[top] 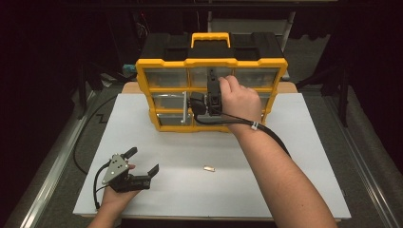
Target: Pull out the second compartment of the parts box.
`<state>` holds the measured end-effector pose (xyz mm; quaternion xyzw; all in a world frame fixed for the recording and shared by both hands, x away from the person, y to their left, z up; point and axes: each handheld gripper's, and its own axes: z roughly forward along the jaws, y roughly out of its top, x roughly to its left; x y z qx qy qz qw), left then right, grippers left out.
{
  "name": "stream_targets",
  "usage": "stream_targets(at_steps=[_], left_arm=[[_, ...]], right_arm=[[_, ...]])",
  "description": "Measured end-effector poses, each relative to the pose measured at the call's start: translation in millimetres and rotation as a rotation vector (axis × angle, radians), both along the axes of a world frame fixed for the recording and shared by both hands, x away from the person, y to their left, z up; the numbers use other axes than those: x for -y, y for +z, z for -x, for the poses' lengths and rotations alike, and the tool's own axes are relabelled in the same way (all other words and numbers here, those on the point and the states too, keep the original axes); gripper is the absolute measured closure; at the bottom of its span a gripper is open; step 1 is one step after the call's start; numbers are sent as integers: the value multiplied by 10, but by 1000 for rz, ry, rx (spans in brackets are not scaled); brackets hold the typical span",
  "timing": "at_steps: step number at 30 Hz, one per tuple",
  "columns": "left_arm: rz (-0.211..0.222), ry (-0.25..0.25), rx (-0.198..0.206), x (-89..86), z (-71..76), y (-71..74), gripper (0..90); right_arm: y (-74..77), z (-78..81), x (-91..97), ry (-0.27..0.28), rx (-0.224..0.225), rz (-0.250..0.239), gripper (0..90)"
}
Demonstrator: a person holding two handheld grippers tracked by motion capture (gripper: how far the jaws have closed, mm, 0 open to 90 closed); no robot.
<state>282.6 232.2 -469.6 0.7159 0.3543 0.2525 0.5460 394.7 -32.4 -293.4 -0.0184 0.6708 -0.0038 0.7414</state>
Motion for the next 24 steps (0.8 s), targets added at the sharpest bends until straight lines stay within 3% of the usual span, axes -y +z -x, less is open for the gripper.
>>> stream_targets(at_steps=[24], left_arm=[[-7, -14, 4, 27, 4, 2, 3]], right_arm=[[36, 305, 22, 19, -27, 9, 816]])
